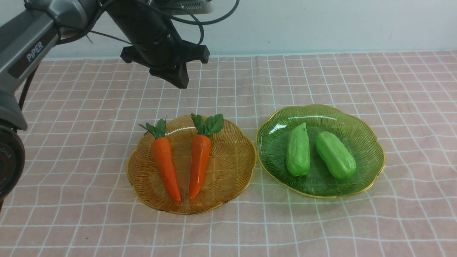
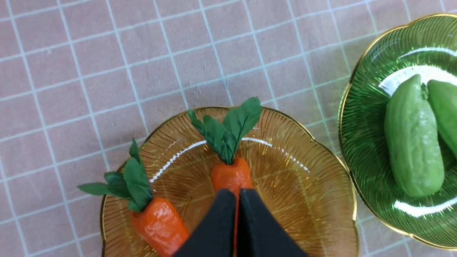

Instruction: Put different types of vegetables on the plate.

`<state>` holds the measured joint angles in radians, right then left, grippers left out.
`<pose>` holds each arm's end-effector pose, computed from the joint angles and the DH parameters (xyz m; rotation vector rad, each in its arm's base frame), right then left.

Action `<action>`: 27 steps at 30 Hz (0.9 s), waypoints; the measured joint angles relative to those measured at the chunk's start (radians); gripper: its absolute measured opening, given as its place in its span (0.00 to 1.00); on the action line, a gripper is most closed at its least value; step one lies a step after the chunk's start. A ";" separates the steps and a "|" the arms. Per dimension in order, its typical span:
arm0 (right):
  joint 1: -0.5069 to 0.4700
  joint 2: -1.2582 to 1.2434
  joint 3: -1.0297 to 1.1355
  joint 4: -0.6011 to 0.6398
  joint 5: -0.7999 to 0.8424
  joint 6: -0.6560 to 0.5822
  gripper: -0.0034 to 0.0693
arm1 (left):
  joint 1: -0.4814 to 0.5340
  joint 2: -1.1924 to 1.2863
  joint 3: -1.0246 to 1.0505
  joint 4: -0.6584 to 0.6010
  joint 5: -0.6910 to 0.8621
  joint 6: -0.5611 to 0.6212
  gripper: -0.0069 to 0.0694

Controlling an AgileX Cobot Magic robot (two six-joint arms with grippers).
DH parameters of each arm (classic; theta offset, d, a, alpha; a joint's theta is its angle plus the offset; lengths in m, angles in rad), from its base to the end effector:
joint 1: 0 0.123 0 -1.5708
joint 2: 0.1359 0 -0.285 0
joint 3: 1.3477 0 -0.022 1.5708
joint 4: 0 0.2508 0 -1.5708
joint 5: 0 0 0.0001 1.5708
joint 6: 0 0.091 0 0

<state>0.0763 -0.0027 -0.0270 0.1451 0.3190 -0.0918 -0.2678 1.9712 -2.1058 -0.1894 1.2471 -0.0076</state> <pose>0.0527 0.0082 0.1939 -0.0596 1.7703 0.1287 0.4125 -0.1300 0.3683 0.3252 2.5864 -0.3544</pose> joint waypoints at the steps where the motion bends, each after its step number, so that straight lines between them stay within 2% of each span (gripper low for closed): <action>1: -0.006 -0.004 0.015 -0.005 0.002 0.000 0.03 | 0.000 -0.011 0.011 0.000 0.000 0.000 0.09; 14: -0.024 -0.007 0.054 -0.070 0.067 0.000 0.03 | -0.001 -0.291 0.310 0.002 0.001 0.019 0.09; 24: -0.024 -0.007 0.054 -0.076 0.067 0.000 0.03 | -0.001 -0.718 0.667 0.083 0.001 0.044 0.09; 27: -0.024 -0.007 0.054 -0.077 0.067 0.000 0.03 | -0.001 -0.919 0.858 0.101 -0.003 0.044 0.09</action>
<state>0.0523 -0.0097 0.0275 0.0679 0.3865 -0.0918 -0.2687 1.0525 -1.2482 -0.0882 1.2445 0.0369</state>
